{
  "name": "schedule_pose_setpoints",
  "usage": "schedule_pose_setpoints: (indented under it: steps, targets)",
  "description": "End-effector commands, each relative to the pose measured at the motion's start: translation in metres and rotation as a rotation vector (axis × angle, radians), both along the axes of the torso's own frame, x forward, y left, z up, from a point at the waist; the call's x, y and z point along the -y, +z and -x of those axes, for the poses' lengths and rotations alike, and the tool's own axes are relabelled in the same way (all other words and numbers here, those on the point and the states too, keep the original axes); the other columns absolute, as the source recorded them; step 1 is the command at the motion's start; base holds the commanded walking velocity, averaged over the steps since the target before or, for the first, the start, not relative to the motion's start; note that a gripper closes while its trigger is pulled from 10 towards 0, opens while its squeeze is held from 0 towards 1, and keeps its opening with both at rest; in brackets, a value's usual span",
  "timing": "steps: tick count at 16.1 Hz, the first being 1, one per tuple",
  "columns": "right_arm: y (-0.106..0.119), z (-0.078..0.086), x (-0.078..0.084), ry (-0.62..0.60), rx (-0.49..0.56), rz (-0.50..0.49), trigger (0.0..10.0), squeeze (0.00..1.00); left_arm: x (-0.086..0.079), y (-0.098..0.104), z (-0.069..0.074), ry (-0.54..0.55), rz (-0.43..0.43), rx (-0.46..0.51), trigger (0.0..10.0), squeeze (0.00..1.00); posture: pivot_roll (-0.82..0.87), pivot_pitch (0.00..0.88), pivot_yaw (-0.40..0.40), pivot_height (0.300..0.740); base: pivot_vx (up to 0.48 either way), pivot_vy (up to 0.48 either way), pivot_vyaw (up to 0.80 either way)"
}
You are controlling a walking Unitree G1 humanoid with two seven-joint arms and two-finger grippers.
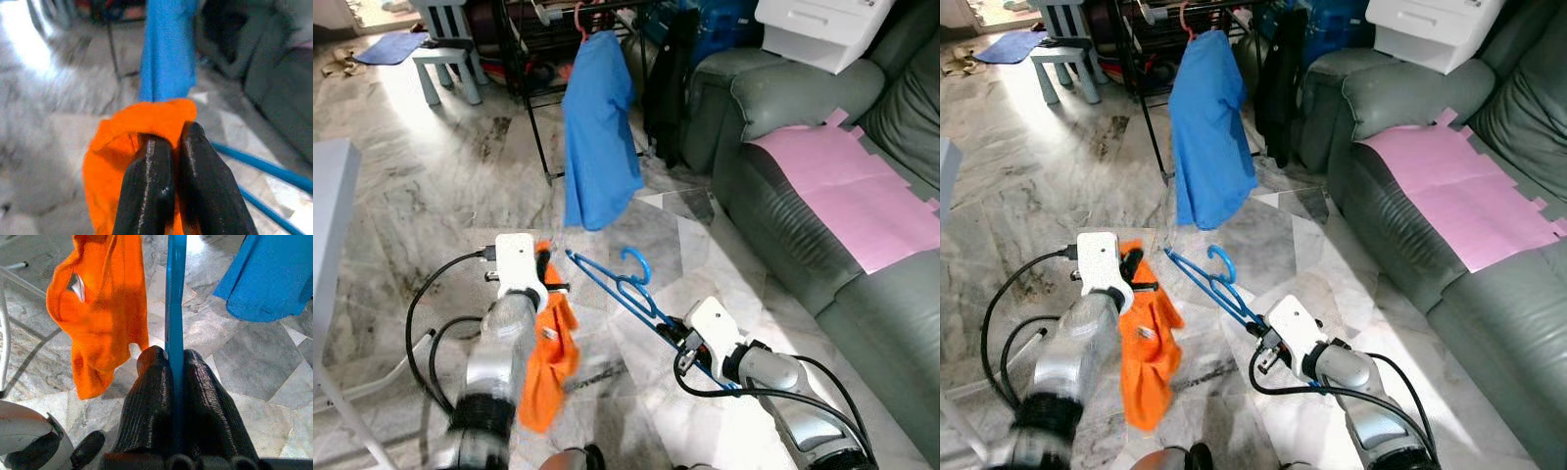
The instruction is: Hang hanger
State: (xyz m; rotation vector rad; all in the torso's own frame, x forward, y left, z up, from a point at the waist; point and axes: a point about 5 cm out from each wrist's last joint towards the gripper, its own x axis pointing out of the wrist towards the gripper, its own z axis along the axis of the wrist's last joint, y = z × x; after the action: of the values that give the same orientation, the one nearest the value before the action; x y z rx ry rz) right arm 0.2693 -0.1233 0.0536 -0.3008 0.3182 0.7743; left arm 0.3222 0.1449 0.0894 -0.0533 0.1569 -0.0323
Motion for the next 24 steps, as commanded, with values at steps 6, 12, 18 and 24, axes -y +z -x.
schedule_pose_setpoints:
  steps: [6,12,18,24]
  targets:
    - [0.008,0.004,0.009,-0.022,0.01,0.007,10.0,0.0,0.009,0.023,0.022,-0.032,-0.069,0.217,10.0,0.0,-0.04,0.079,0.001,0.74,0.0,0.0,0.0]
    - [0.045,-0.011,0.025,-0.33,0.22,-0.171,10.0,0.0,0.023,0.031,0.007,-0.185,-0.096,0.249,10.0,0.0,-0.07,0.074,0.027,0.74,0.0,0.0,0.0]
    - [0.053,0.005,0.055,-0.509,0.187,-0.127,10.0,0.0,0.032,0.034,0.009,-0.414,-0.177,0.261,10.0,0.0,-0.13,0.08,0.072,0.74,0.0,0.0,0.0]
    - [0.031,0.025,0.039,-0.484,0.017,-0.1,10.0,0.0,0.026,0.006,0.032,-0.234,-0.12,0.169,10.0,0.0,-0.13,0.08,0.076,0.74,0.0,0.0,0.0]
